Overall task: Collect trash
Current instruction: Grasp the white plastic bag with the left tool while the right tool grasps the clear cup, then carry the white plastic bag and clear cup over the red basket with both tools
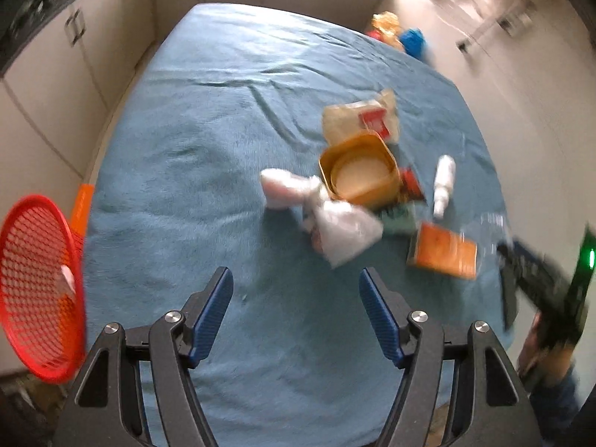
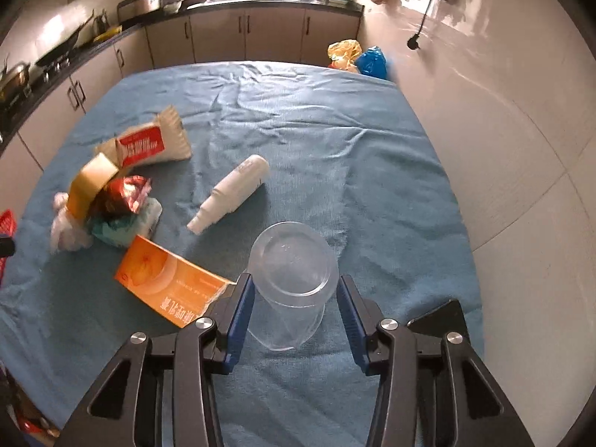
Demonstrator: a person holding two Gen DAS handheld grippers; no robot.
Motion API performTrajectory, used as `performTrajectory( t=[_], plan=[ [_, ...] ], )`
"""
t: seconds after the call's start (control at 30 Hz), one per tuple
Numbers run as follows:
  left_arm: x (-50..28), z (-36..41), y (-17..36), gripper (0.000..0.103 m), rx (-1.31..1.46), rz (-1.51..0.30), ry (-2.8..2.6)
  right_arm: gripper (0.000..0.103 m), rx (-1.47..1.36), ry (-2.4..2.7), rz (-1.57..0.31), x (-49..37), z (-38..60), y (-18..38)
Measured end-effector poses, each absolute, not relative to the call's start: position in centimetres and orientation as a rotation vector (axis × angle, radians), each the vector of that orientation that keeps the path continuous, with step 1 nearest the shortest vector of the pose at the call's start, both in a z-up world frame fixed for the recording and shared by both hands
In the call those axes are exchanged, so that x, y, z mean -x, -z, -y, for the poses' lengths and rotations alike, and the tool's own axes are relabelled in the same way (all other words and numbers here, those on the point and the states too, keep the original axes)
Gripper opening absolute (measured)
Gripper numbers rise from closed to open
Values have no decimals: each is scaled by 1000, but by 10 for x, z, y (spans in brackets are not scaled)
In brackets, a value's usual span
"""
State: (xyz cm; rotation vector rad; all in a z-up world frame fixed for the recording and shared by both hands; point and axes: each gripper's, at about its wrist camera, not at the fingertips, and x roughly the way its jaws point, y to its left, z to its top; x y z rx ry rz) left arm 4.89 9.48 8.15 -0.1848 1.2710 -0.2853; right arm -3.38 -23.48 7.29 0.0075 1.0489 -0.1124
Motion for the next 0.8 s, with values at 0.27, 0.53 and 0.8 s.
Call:
performTrajectory(
  t=[0.27, 0.53, 0.8],
  plan=[
    [-92, -73, -53, 55, 404, -1368, 243, 49, -104, 140, -999, 49, 253, -104],
    [-108, -46, -29, 45, 306, -1396, 251, 49, -182, 151, -949, 66, 262, -134],
    [-89, -51, -37, 27, 130, -1292, 286, 49, -221, 78, -958, 69, 238, -142]
  ],
)
